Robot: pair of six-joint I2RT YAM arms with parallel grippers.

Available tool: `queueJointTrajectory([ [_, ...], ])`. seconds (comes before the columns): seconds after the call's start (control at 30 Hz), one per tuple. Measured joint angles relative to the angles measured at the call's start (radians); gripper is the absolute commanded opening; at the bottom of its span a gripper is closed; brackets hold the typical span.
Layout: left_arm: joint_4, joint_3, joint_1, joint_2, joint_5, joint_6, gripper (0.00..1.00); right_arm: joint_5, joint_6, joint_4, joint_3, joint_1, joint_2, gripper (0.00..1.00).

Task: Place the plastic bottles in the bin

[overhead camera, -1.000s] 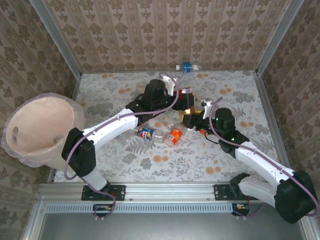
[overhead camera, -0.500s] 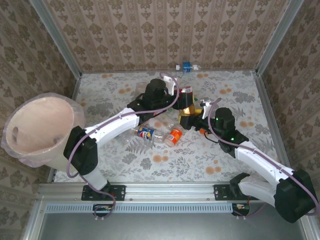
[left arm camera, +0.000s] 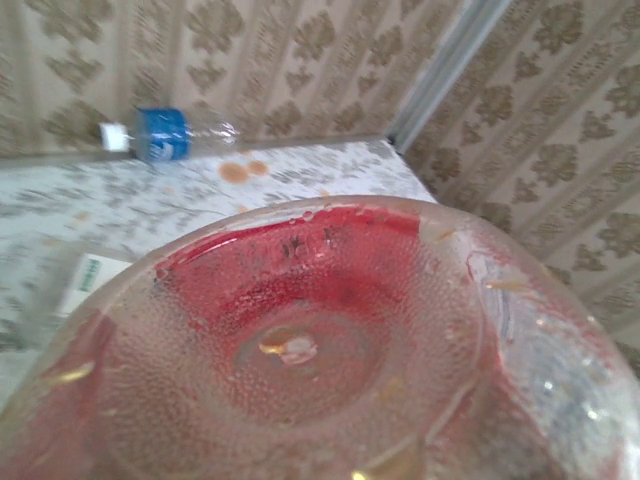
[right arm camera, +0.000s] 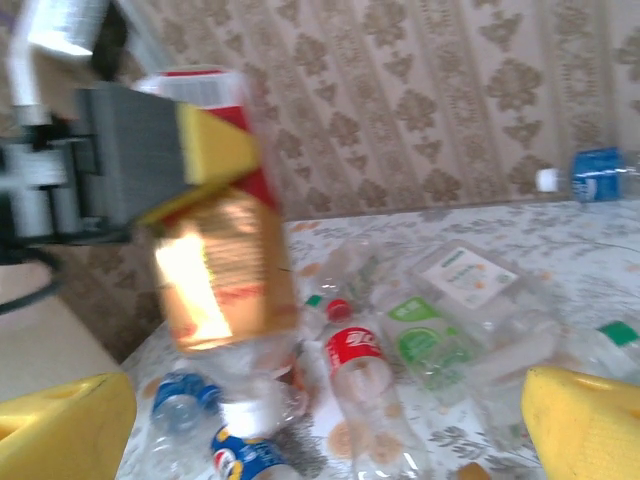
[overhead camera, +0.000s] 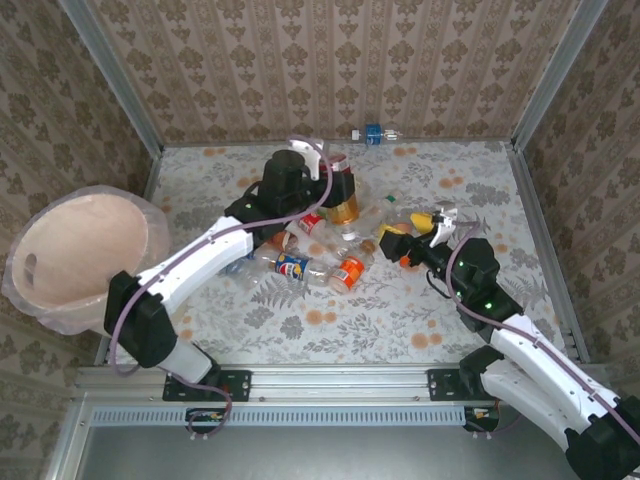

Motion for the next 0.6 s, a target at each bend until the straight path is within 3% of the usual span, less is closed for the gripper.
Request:
queueJointTrajectory([
  [0.23, -0.137, 0.000, 0.010, -0.164, -0.168, 0.120, 0.60, 0.108, 0.008, -0.003, -0.024, 0.000, 0.020, 1.00],
  [0.6, -0.385, 0.059, 0.015, -0.362, -0.435, 0.263, 0.61, 0.170, 0.008, 0.037, -0.024, 0.000, 0.101, 1.00],
])
